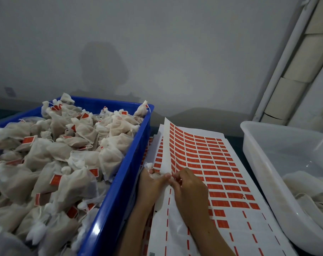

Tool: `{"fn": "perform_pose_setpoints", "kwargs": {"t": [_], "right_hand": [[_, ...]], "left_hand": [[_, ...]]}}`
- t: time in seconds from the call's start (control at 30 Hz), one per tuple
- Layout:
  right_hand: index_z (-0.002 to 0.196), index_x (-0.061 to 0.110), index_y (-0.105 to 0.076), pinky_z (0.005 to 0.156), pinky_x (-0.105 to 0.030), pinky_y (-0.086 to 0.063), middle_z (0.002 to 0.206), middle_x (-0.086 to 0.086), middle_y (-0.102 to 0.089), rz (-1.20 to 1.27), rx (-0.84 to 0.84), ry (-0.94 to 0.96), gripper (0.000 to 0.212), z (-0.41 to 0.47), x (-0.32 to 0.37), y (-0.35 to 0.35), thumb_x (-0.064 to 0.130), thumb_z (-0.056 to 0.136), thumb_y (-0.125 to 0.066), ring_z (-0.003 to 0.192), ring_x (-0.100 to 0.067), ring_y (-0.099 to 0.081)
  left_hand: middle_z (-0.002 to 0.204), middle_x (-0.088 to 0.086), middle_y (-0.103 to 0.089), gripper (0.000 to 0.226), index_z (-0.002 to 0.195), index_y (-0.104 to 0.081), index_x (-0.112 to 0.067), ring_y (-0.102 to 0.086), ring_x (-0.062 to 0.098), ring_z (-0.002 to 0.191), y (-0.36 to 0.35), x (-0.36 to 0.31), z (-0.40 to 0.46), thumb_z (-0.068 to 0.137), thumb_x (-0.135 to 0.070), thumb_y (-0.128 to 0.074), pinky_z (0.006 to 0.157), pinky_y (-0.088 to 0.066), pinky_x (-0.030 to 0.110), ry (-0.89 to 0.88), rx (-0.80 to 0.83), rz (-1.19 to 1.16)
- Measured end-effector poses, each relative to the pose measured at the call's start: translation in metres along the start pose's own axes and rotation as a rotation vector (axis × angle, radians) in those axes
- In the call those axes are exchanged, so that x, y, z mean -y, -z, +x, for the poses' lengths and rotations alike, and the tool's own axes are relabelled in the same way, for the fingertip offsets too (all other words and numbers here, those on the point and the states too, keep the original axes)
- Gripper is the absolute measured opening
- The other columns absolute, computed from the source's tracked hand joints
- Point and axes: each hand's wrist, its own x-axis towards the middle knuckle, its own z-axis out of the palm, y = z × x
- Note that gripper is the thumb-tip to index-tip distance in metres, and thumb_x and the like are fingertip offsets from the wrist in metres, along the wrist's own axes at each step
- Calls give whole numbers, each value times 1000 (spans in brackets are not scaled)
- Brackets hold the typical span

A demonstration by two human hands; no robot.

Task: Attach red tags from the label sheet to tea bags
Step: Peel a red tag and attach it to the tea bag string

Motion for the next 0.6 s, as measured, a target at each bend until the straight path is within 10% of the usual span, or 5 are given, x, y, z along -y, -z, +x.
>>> {"fn": "perform_pose_setpoints", "kwargs": {"t": [0.6], "right_hand": [[78, 10, -72, 64, -31, -59, 74, -3, -73, -10, 27, -10, 16, 1, -2, 2, 16, 65, -78, 58, -17, -67]], "left_hand": [[89, 1, -59, 35, 109, -54, -5, -55, -20, 71, 0, 11, 7, 78, -10, -70, 62, -46, 3, -70, 25, 50]]}}
